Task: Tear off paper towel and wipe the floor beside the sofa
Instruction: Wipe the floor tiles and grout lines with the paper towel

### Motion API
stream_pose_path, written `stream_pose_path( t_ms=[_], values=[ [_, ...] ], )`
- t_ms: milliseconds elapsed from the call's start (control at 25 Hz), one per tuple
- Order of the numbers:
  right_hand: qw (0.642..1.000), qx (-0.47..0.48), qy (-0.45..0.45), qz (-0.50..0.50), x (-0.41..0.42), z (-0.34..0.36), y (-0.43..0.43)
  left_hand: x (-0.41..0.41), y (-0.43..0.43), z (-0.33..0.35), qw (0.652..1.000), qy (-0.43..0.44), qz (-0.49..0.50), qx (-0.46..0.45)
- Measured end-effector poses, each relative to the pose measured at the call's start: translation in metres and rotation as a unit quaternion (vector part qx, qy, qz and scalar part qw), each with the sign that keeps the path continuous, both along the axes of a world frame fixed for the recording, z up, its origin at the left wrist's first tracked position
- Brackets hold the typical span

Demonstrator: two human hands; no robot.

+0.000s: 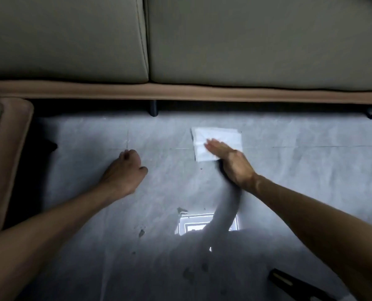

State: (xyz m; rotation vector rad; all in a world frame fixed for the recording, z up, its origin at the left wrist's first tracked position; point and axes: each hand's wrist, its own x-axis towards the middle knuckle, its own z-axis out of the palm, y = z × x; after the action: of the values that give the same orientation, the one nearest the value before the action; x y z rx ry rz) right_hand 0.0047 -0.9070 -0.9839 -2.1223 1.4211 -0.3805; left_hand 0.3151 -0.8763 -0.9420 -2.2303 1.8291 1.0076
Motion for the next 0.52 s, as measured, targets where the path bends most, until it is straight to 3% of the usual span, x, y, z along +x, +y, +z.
stream_pose_path(
  t_ms=[80, 120, 240, 360, 440, 520],
  values=[
    [0.991, 0.025, -0.027, -0.127, 0.034, 0.007, 0.005, 0.006, -0.003, 0.008, 0.999, 0.020, 0.026, 0.018],
    [0.993, 0.029, -0.038, -0.112, 0.060, 0.003, 0.023, 0.006, -0.002, 0.011, 0.999, 0.033, 0.033, 0.013],
    [0.996, 0.036, -0.041, 0.066, 0.094, 0.005, 0.101, 0.011, 0.013, 0.016, 0.996, 0.063, 0.038, -0.046],
    [0.989, 0.004, -0.003, 0.147, 0.060, 0.021, 0.100, 0.030, 0.026, 0.015, 0.992, 0.055, 0.024, -0.109],
    [0.960, 0.040, 0.017, 0.276, 0.058, 0.025, 0.107, 0.040, 0.030, 0.011, 0.991, 0.045, 0.033, -0.122],
    [0.905, 0.038, 0.036, 0.422, 0.064, 0.016, 0.134, 0.045, 0.034, 0.008, 0.991, 0.034, 0.023, -0.125]
  ],
)
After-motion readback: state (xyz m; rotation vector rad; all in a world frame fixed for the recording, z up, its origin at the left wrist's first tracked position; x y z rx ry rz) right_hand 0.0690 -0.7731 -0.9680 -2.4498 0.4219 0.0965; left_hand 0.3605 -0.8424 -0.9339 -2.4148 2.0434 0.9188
